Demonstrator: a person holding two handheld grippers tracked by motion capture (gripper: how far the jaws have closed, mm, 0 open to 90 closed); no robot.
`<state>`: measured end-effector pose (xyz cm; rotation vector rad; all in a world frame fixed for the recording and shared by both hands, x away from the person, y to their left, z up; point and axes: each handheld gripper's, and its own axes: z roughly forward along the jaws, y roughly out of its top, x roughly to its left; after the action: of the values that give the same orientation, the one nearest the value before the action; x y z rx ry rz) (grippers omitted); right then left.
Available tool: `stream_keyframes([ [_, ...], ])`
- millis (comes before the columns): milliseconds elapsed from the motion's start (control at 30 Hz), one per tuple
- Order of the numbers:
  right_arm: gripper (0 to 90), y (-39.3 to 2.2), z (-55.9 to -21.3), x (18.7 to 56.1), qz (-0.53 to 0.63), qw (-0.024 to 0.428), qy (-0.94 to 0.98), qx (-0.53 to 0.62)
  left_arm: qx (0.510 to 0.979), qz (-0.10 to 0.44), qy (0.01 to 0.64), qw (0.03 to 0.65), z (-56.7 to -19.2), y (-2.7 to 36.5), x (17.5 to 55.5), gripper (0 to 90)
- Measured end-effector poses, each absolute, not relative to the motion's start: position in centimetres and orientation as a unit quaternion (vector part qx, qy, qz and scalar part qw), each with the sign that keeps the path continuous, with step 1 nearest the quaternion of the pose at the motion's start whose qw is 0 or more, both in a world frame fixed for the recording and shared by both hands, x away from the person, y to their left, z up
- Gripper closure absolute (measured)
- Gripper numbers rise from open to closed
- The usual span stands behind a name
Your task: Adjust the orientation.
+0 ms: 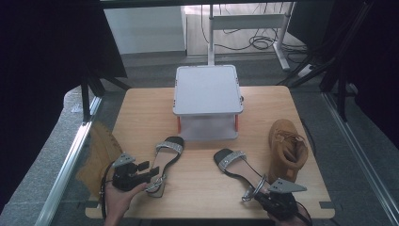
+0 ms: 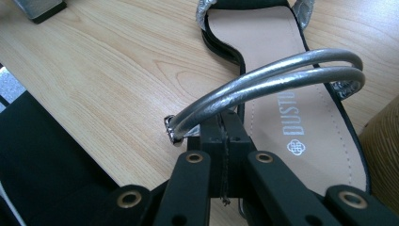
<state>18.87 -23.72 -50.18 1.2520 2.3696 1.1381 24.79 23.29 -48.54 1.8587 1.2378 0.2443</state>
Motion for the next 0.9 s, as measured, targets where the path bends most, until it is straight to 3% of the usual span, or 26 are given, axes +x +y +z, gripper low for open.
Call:
stream_keyframes([
  [667,89.3,-24.0,-47.8,16.9,0.425,0.119,0.801,0.404,0.748,0.102,0.494,0.432,-48.3,23.1,24.6,44.4],
  [900,89.3,-23.7,-46.9,18.0,0.432,0.124,0.801,0.396,0.752,0.104,0.492,0.426,-48.3,22.8,24.6,44.2],
])
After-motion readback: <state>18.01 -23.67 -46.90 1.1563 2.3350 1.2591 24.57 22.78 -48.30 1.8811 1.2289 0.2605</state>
